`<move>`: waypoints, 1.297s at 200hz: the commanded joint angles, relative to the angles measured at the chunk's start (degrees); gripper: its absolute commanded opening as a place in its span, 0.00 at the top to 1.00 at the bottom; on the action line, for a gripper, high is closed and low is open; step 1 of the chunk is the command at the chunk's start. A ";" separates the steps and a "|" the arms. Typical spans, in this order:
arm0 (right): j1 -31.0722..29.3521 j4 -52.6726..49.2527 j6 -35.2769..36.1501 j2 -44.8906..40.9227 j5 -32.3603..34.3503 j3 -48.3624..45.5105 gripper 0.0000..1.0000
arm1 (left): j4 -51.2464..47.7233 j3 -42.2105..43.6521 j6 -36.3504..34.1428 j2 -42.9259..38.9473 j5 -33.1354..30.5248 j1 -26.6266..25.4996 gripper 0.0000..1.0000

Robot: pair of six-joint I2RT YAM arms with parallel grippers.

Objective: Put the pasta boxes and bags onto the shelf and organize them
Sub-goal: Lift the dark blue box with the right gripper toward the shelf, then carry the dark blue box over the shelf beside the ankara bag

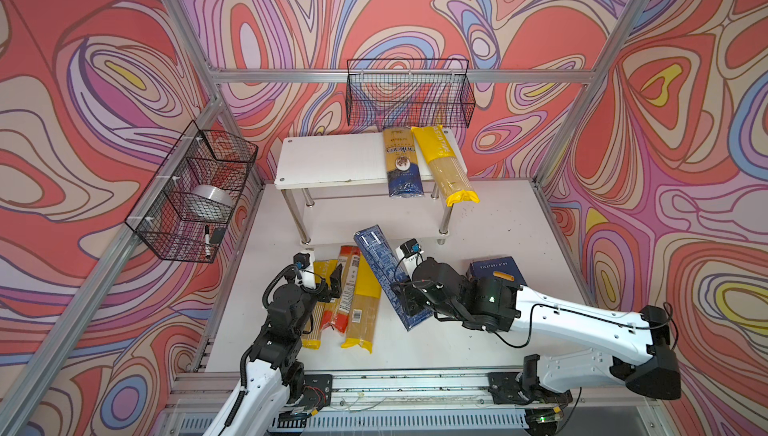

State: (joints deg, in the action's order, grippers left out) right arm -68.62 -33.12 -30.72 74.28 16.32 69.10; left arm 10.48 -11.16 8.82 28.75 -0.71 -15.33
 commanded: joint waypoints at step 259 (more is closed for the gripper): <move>9.27 -12.33 13.10 29.20 10.98 57.57 1.00 | 1.82 -2.12 -1.38 6.54 3.93 -0.07 0.00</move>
State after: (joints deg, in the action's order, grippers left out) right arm -61.25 -51.92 -20.45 103.50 27.00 121.56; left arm 10.81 -11.57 8.27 35.40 2.57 -15.33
